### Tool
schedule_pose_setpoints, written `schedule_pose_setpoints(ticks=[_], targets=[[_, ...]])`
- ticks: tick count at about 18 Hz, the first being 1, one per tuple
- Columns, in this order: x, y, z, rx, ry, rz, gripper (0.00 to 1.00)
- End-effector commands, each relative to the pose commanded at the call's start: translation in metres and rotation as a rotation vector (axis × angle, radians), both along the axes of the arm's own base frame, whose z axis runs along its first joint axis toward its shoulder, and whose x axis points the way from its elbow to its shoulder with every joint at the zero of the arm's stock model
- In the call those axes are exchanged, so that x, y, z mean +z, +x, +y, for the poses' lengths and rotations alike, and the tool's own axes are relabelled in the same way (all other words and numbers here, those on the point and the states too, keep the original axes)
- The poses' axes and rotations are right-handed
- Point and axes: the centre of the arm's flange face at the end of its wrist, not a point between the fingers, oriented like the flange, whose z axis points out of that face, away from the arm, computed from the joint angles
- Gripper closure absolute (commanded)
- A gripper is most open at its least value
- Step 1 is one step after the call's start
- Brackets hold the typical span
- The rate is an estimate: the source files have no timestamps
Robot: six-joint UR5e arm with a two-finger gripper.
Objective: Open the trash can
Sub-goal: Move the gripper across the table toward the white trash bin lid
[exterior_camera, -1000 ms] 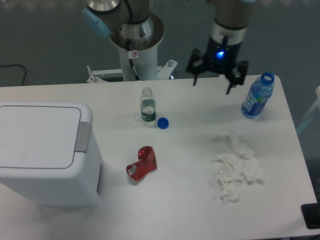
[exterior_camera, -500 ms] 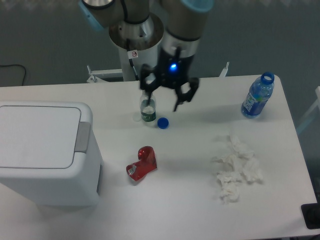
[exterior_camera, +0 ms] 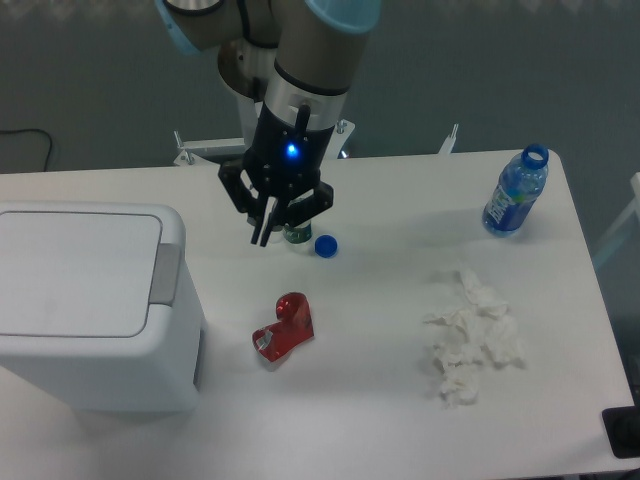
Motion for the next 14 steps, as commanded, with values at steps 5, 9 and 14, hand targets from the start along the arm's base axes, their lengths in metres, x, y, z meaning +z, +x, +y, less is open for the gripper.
schedule_pose_setpoints(ticks=[5, 9, 14], targets=[[-0.008, 0.01, 0.021, 0.006, 0.01, -0.009, 0.87], [-0.013, 0.024, 0.036, -0.003, 0.014, -0.015, 0.87], [-0.008, 0.044, 0.047, -0.02, 0.029, -0.012, 0.87]])
